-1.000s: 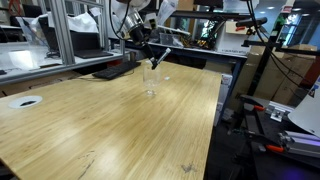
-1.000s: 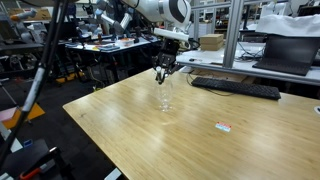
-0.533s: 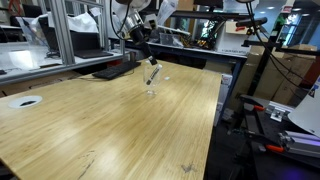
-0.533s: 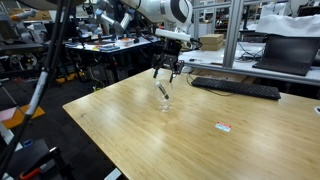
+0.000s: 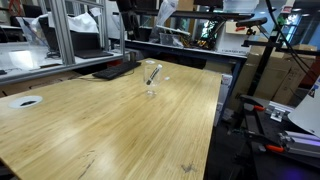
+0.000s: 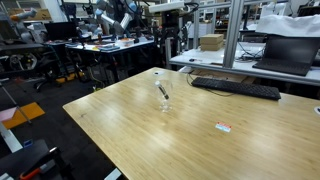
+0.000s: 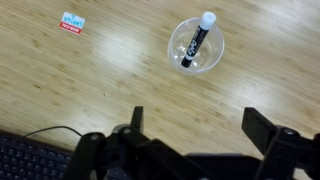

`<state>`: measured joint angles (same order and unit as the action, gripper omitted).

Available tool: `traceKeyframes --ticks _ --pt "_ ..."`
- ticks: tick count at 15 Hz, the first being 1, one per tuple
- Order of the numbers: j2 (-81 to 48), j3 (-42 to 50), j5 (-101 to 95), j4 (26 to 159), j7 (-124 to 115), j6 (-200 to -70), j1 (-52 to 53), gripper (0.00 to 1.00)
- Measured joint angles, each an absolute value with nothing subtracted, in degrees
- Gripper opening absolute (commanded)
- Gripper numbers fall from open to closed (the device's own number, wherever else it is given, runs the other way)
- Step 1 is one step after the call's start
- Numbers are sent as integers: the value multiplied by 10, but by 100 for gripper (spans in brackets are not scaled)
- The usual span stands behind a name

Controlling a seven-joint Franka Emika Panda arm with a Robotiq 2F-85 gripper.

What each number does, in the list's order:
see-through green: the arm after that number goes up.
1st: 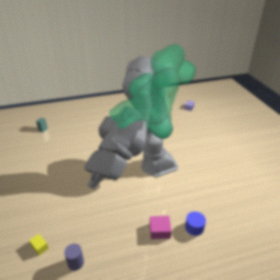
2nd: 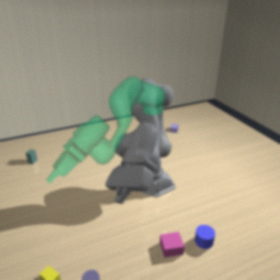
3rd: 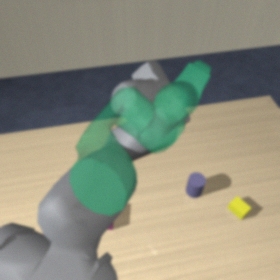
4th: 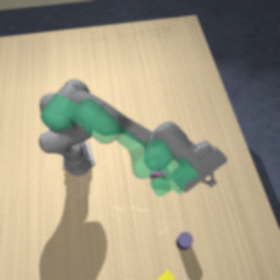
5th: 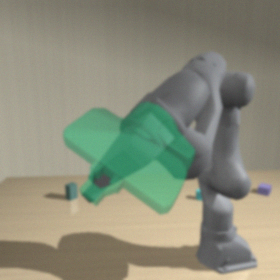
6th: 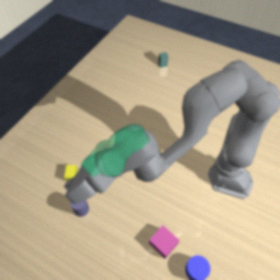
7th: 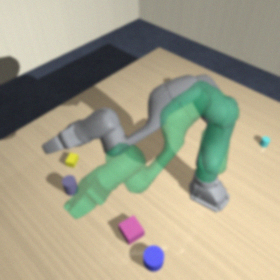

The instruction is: Put the marker in the glass

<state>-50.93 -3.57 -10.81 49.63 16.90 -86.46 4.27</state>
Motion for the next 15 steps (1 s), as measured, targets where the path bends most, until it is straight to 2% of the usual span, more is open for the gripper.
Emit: traceKeyframes --ticks 4,15 --pt "-451 -35 -93 584 101 -873 30 100" --pt "-266 -18 -39 906 -23 -1043 10 100"
